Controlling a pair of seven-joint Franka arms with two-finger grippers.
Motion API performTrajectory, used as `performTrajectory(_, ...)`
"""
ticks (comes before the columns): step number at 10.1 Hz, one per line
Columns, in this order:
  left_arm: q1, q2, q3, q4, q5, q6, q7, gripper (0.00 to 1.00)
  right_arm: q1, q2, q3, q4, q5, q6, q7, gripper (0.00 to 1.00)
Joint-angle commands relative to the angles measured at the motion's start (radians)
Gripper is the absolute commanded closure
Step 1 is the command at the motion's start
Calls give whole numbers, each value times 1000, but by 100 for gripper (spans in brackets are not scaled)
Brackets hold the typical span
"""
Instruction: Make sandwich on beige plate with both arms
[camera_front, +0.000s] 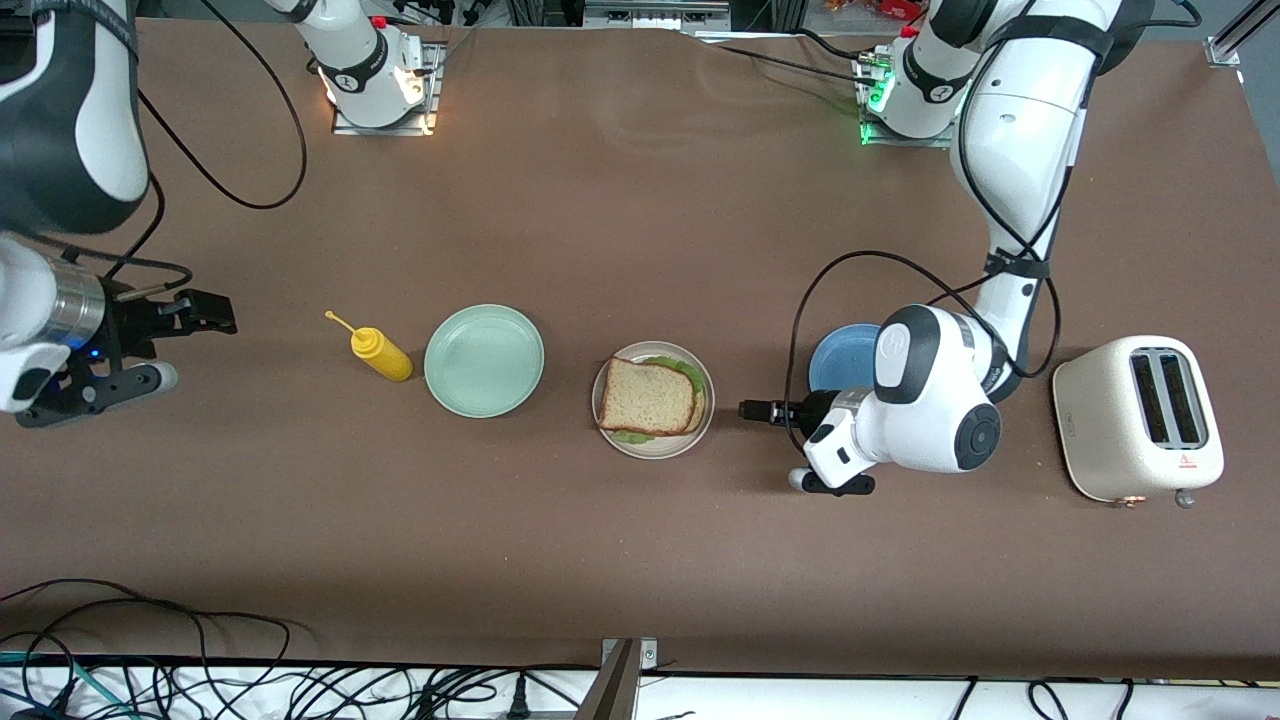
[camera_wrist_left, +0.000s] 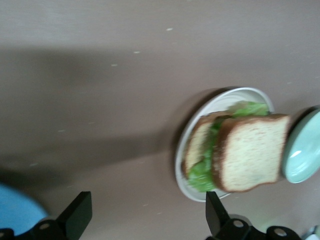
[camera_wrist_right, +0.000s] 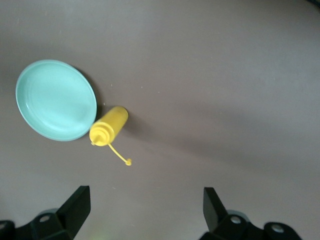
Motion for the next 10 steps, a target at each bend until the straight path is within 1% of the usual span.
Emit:
performTrajectory(1, 40, -58, 2, -12, 137, -89, 7, 0, -83, -205, 105, -268, -26, 126, 125, 0)
performTrajectory(2, 54, -68, 2, -13, 176, -116, 9, 0, -95, -239, 106, -285, -9, 137, 130, 0)
performTrajectory(3, 63, -77, 4, -15, 217, -143, 7, 0, -106, -271, 106, -296, -7, 175, 129, 0)
performTrajectory(4, 74, -91, 4, -18, 280, -166, 7, 0, -113, -290, 101, -295, -6, 187, 127, 0)
performTrajectory(6, 102, -120, 4, -18, 401, -218, 7, 0, -115, -348, 57, -299, -6, 181, 113, 0)
performTrajectory(7, 123, -137, 4, -18, 435, -244, 7, 0, -115, -378, 56, -305, -4, 177, 112, 0)
performTrajectory(9, 163, -178, 4, -19, 480, -276, 9, 0, -113, -388, 41, -333, 14, 140, 124, 0)
performTrajectory(10, 169, -201, 5, -19, 501, -287, 6, 0, -113, -382, 41, -333, 16, 96, 122, 0)
